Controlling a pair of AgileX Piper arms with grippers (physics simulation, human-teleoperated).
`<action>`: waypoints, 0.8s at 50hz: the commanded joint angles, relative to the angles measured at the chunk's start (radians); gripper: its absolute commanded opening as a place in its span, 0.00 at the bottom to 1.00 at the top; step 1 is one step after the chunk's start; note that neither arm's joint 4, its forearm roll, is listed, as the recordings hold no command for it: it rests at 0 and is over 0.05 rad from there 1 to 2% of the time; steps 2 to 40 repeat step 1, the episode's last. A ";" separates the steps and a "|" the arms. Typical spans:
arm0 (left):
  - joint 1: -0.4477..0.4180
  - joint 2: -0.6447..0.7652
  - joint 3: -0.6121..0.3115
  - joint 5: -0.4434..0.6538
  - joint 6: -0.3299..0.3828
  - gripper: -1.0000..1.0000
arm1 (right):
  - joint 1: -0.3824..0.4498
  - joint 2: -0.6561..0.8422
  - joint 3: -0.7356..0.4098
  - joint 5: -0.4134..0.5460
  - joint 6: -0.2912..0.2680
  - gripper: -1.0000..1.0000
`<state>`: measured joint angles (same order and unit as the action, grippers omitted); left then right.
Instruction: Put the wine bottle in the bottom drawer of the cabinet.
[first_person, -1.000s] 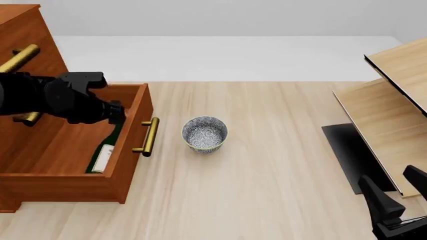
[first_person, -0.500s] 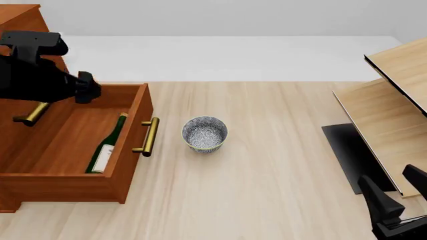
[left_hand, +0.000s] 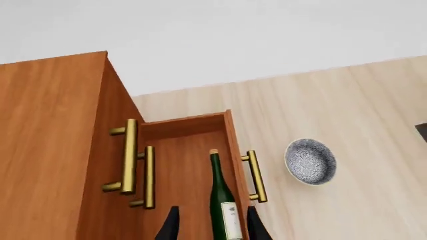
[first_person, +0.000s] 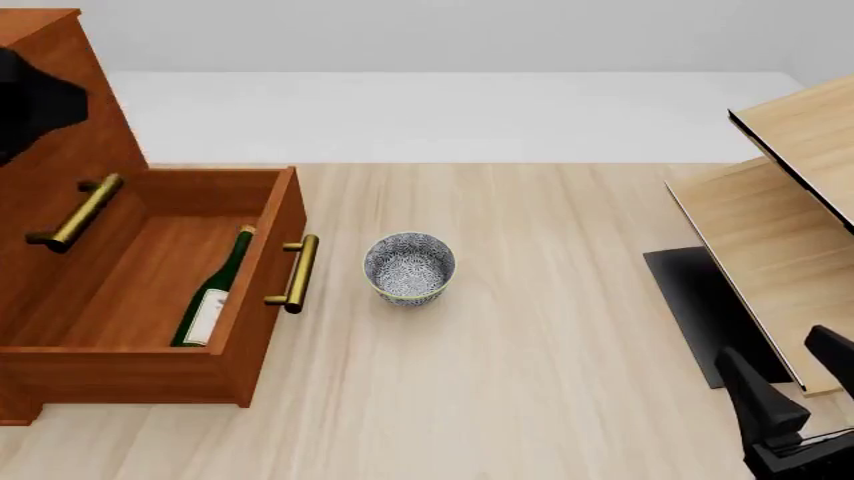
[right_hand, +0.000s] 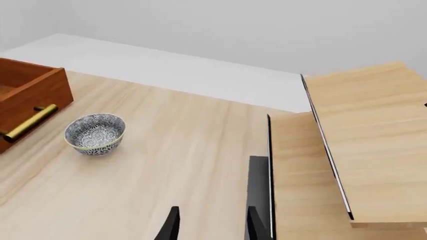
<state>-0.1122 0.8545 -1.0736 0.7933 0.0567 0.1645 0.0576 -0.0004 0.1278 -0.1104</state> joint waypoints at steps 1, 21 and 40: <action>0.002 -0.113 -0.091 0.133 -0.010 1.00 | 0.005 0.000 0.000 -0.013 0.001 1.00; 0.002 -0.113 -0.091 0.133 -0.010 1.00 | 0.005 0.000 0.000 -0.013 0.001 1.00; 0.002 -0.113 -0.091 0.133 -0.010 1.00 | 0.005 0.000 0.000 -0.013 0.001 1.00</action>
